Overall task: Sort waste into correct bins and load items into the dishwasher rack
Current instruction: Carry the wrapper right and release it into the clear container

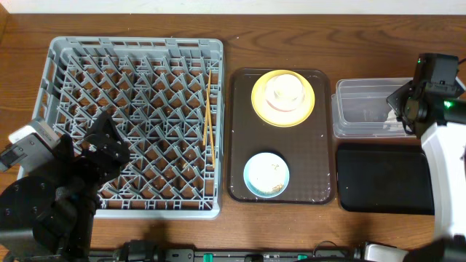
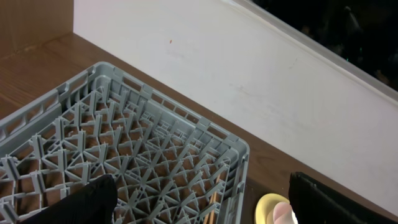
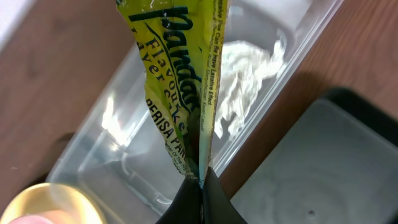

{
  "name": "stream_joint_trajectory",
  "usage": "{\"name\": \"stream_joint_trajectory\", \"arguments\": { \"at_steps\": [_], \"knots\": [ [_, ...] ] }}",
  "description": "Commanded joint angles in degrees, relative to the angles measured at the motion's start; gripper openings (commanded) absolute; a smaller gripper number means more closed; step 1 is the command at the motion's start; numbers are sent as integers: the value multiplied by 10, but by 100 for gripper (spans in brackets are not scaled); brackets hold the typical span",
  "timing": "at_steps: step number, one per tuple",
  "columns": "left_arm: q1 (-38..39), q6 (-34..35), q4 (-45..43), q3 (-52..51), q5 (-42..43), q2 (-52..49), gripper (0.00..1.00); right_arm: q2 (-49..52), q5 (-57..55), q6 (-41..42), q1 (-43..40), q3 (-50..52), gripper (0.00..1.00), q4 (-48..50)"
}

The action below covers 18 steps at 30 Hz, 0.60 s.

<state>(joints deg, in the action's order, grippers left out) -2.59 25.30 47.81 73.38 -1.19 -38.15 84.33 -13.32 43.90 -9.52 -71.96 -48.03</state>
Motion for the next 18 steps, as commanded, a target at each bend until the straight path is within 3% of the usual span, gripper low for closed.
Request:
{"name": "stream_joint_trajectory", "arguments": {
  "at_steps": [1,9,16,17,18],
  "knots": [
    [-3,-3,0,7,6,1,89,49,60,15,-16,6,1,7],
    [-3,-3,0,7,6,1,89,142,98,35,-24,6,1,31],
    [-3,-3,0,7,6,1,89,149,97,34,-25,6,2,42],
    [-3,-3,0,7,6,0,89,149,97,34,-26,6,16,41],
    [-3,-3,0,7,6,0,89,149,98,34,-27,6,45,41]
  ]
}}
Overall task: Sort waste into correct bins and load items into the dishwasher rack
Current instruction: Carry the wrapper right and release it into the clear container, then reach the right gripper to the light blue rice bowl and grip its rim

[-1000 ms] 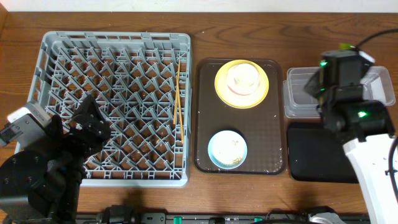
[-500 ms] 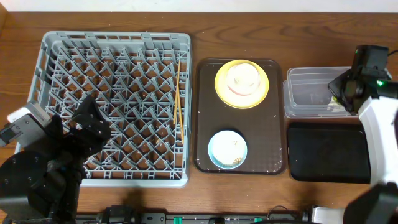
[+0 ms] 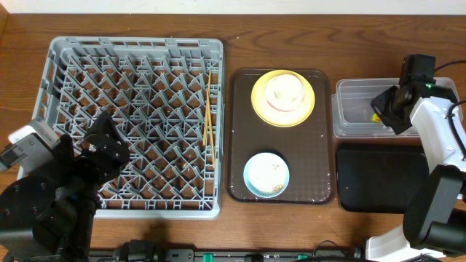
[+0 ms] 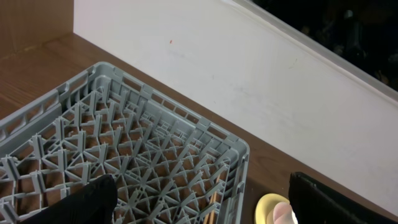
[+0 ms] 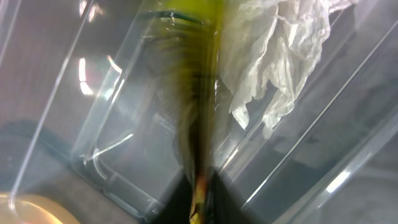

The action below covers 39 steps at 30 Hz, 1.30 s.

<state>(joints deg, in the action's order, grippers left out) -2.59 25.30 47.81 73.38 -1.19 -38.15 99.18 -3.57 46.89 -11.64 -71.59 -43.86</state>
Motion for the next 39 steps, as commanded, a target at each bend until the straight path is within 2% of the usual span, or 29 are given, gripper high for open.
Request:
{"name": "stream_joint_trajectory", "arguments": {
  "at_steps": [1,5,8,10,15,20,26,27,28,29,34,39],
  "knots": [
    [-3,-3,0,7,6,1,89,0,0,2,-7,2,60,-1],
    [-3,-3,0,7,6,1,89,-18,12,-17,-15,0,64,-1],
    [-3,-3,0,7,6,0,89,-51,26,-52,-21,-7,79,1],
    [-3,-3,0,7,6,1,89,-83,26,-77,-23,-11,85,8],
    [-3,-3,0,7,6,0,89,-189,52,-162,-21,-22,86,32],
    [-3,-3,0,7,6,1,89,-305,183,-279,-10,-23,86,24],
    [-3,-3,0,7,6,0,89,-393,279,-290,50,-22,73,-66],
    [-3,-3,0,7,6,1,89,-401,285,-289,71,-21,68,-91],
    [-3,-3,0,7,6,1,89,-405,285,-290,99,-19,60,-120],
    [-3,-3,0,7,6,0,89,-406,284,-290,128,-15,56,-141],
    [-3,-3,0,7,6,1,89,-396,273,-306,276,46,54,-167],
    [-3,-3,0,7,6,1,89,-361,263,-311,427,152,52,-83]
  ]
}}
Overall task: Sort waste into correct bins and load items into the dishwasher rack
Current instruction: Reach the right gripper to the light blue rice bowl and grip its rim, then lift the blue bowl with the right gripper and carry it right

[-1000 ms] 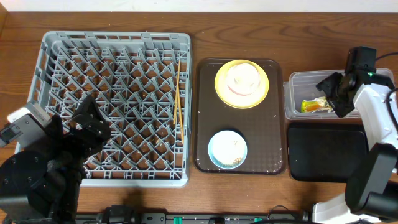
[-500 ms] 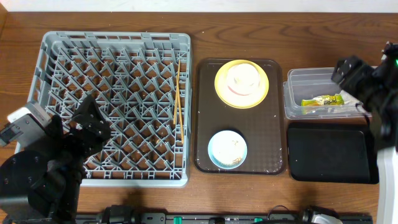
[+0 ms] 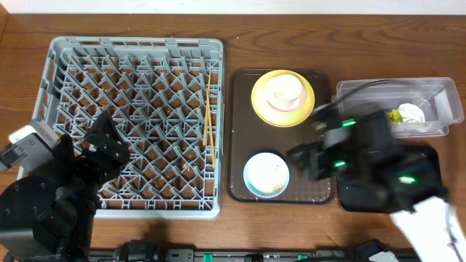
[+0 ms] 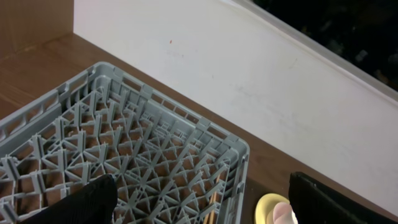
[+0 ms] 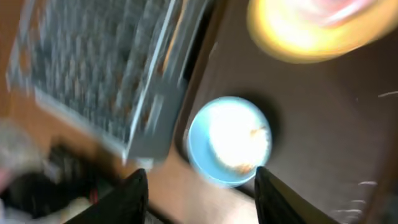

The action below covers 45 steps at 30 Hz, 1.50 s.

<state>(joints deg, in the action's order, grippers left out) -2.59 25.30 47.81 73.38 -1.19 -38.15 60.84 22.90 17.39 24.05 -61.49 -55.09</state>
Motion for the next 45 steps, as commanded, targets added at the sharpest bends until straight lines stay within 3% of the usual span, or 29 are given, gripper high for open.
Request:
{"name": "stream_joint_trajectory", "arguments": {
  "at_steps": [1,7,12,29,45],
  "knots": [
    [-3,-3,0,7,6,0,89,35,-2,-16,99,72,52,55],
    [-3,-3,0,7,6,1,89,123,-44,-16,224,122,51,152],
    [-3,-3,0,7,6,0,89,177,-135,-16,263,122,52,181],
    [-3,-3,0,7,6,1,90,309,-176,-16,266,122,54,200],
    [-3,-3,0,7,6,0,89,235,-366,79,226,118,59,93]
  ]
}}
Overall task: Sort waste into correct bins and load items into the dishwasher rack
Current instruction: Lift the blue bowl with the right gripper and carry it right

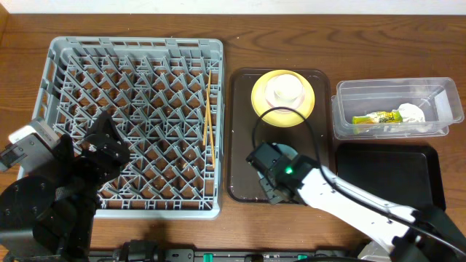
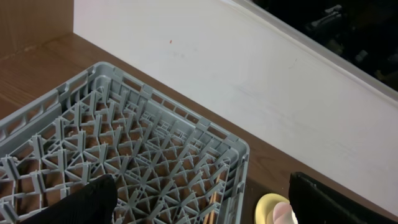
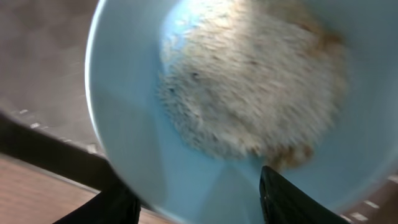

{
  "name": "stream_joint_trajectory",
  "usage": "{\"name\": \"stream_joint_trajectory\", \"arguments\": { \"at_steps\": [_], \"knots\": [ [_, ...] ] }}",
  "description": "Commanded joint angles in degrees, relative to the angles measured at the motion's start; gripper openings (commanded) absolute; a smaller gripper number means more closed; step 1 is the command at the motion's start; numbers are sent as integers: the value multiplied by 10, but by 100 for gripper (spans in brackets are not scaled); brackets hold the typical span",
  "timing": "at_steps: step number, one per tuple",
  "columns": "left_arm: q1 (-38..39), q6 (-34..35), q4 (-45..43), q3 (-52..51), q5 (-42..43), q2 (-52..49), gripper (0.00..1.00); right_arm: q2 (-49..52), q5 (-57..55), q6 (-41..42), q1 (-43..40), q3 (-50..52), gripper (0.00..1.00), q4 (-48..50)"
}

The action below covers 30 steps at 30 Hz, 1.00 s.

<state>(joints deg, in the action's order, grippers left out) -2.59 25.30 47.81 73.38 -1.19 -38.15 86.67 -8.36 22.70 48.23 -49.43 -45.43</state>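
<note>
A light blue bowl (image 3: 249,81) smeared with food residue fills the right wrist view. My right gripper (image 3: 199,208) is open and low at its near rim, one finger outside the bowl and one over its inside. Overhead, the right gripper (image 1: 271,178) covers the bowl on the brown tray (image 1: 244,131). A yellow plate (image 1: 282,98) carrying a pink cup (image 1: 284,87) sits at the tray's far end. The grey dishwasher rack (image 1: 135,116) holds chopsticks (image 1: 207,109). My left gripper (image 2: 199,202) hangs open over the rack.
A clear bin (image 1: 397,109) at the back right holds a green wrapper (image 1: 375,118) and a white tissue (image 1: 411,113). A black bin (image 1: 389,178) lies in front of it. My right arm crosses the black bin's near left corner.
My right gripper was open high above the tray with the whole bowl below it. Now it is down at the bowl's near rim, still open. The left arm has not moved.
My right gripper first held the green wrapper above the clear bin, then was down inside that bin with it. Later it was open over the tray, the wrapper left lying in the bin. Now it is at the blue bowl.
</note>
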Motion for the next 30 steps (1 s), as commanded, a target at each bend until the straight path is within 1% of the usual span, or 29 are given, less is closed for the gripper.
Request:
{"name": "stream_joint_trajectory", "arguments": {
  "at_steps": [1,5,7,10,14,22,25,27,30],
  "knots": [
    [-3,-3,0,7,6,1,89,-28,-53,26,-21,-3,59,-5],
    [-3,-3,0,7,6,1,89,-39,-40,26,-35,-3,60,-3],
    [-3,-3,0,7,6,1,89,-39,-13,25,-36,-3,61,7],
    [-3,-3,0,7,6,1,89,-38,37,25,-35,-3,61,30],
    [-3,-3,0,7,6,1,89,-38,56,25,-35,-3,59,61],
    [-3,-3,0,7,6,0,89,-25,35,16,-35,-3,43,93],
    [-3,-3,0,7,6,1,89,-11,35,17,-35,-3,40,95],
    [-3,-3,0,7,6,0,89,-1,35,17,-35,-3,40,95],
    [-3,-3,0,7,6,0,89,17,44,17,-35,-3,36,95]
  ]
}}
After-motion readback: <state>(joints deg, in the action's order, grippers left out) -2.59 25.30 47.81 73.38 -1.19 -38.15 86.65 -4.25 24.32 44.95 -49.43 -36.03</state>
